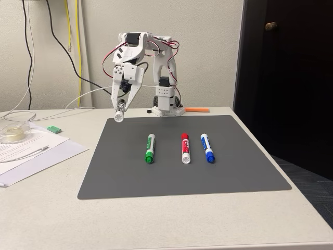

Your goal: Pick up the black marker.

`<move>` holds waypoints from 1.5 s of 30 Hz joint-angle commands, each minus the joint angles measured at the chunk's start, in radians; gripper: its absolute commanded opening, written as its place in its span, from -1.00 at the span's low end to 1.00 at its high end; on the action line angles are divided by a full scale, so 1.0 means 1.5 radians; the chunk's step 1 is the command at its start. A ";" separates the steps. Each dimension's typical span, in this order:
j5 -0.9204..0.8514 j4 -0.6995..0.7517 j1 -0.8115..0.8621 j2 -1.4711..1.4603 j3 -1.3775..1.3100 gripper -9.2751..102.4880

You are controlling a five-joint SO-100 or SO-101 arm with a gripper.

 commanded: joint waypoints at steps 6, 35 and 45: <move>0.000 0.004 -0.002 0.043 -0.034 -0.83; -0.013 0.075 -0.006 0.102 -0.123 -0.83; -0.024 0.095 -0.008 0.121 -0.128 -0.83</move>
